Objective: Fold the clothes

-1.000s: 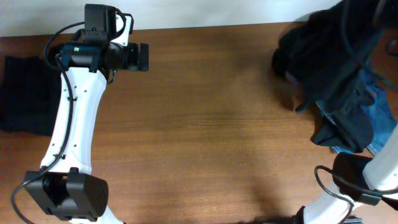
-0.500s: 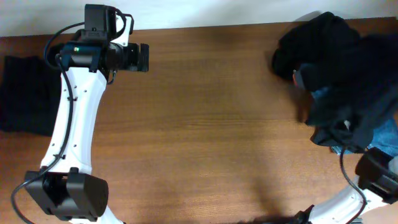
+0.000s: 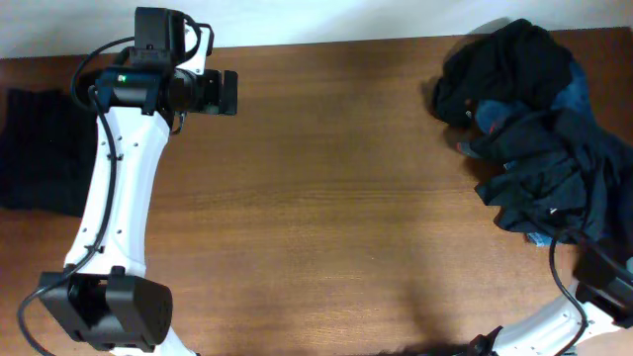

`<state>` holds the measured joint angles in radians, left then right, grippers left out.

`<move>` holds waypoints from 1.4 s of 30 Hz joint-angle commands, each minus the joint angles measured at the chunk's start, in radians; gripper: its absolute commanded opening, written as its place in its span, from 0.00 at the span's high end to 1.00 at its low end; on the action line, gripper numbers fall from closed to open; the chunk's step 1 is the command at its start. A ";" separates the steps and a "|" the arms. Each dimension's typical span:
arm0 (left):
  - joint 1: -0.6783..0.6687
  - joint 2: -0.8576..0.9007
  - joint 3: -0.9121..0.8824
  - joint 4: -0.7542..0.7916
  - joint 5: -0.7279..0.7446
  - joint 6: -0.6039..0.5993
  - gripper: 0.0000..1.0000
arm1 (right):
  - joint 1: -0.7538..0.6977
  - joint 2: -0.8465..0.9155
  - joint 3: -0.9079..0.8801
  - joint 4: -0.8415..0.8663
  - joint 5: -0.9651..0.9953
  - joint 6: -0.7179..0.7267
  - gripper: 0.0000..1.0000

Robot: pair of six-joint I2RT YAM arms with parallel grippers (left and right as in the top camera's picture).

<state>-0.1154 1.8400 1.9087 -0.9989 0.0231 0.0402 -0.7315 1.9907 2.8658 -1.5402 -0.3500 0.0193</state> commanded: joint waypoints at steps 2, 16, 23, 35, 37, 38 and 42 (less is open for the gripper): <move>0.000 -0.021 0.010 -0.002 0.015 -0.003 0.01 | 0.011 0.027 0.016 -0.126 0.127 0.042 0.52; 0.000 -0.021 0.010 -0.001 0.014 -0.003 0.01 | 0.031 0.097 -0.358 -0.021 0.047 -0.064 0.26; 0.000 -0.020 0.010 0.002 0.014 -0.003 0.01 | 0.121 0.097 -0.534 0.163 0.013 -0.248 0.22; 0.000 -0.020 0.010 0.003 0.014 -0.003 0.01 | 0.234 0.098 -0.721 0.343 0.242 -0.240 0.22; 0.000 -0.020 0.010 0.003 0.014 -0.003 0.01 | 0.234 0.098 -0.731 0.348 0.287 -0.206 0.23; 0.000 -0.020 0.010 0.003 0.014 -0.003 0.01 | 0.233 0.098 -0.731 0.349 0.309 -0.192 0.23; 0.000 -0.020 0.010 0.003 0.014 -0.003 0.01 | 0.231 0.098 -0.731 0.353 0.325 -0.182 0.24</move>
<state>-0.1154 1.8400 1.9087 -0.9985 0.0261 0.0406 -0.4995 2.0987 2.1407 -1.1927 -0.0807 -0.1871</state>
